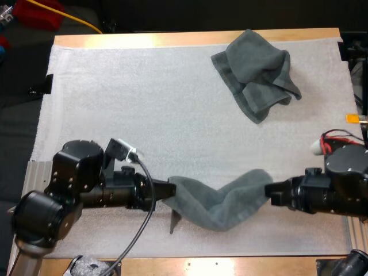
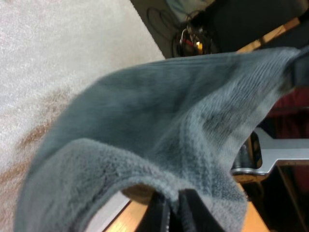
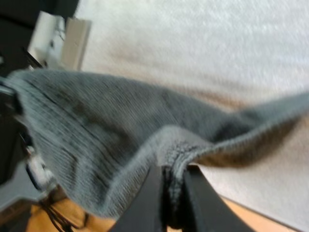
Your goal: Pick towel from pile, fold and stack
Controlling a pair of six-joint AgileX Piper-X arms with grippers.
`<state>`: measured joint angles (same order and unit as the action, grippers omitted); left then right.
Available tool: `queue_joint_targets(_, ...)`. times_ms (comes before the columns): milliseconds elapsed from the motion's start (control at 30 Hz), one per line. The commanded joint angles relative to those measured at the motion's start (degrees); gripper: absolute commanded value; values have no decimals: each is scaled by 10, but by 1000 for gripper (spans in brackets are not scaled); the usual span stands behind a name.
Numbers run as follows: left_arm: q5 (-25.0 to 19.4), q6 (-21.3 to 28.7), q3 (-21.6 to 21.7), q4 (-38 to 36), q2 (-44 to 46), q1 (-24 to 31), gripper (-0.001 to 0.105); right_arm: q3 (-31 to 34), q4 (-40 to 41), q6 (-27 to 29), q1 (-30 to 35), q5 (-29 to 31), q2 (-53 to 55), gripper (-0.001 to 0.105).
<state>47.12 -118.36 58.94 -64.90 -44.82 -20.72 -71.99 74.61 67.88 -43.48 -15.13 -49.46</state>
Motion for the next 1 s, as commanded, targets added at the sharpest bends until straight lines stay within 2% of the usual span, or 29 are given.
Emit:
queue_joint_targets(0, -8, 3, 4, -16, 10, -1, 0, -3, 11, 3, -10, 3, 1, 0)
queue_joint_targets(167, -53, 8, 4, -69, 27, -32, 0, -3, 12, -31, -92, 64, 1, 0)
queue_joint_targets(267, -114, 8, 3, -101, 27, -74, 0, -3, 33, -55, -144, 112, 1, 0)
queue_joint_targets(367, -149, 8, 3, -117, 27, -103, 0, 3, 55, -71, -171, 129, 1, 0)
queue_joint_targets(400, -176, 4, 3, -127, 27, -129, 0, 9, 73, -86, -197, 150, 1, 0)
queue_joint_targets(567, -241, -1, 1, -132, 25, -156, 0, 52, 59, -103, -227, 169, 0, 0)
queue_joint_targets(600, -247, -1, -6, -132, 20, -154, 0, 87, 27, -103, -227, 168, 0, 0)
queue_joint_targets(767, -253, -1, -51, -103, 2, -154, 0, 151, -74, -123, -227, 167, 0, 0)
queue_joint_targets(967, -255, 2, -71, -64, -22, -154, 0, 176, -106, -128, -219, 175, -11, 0)
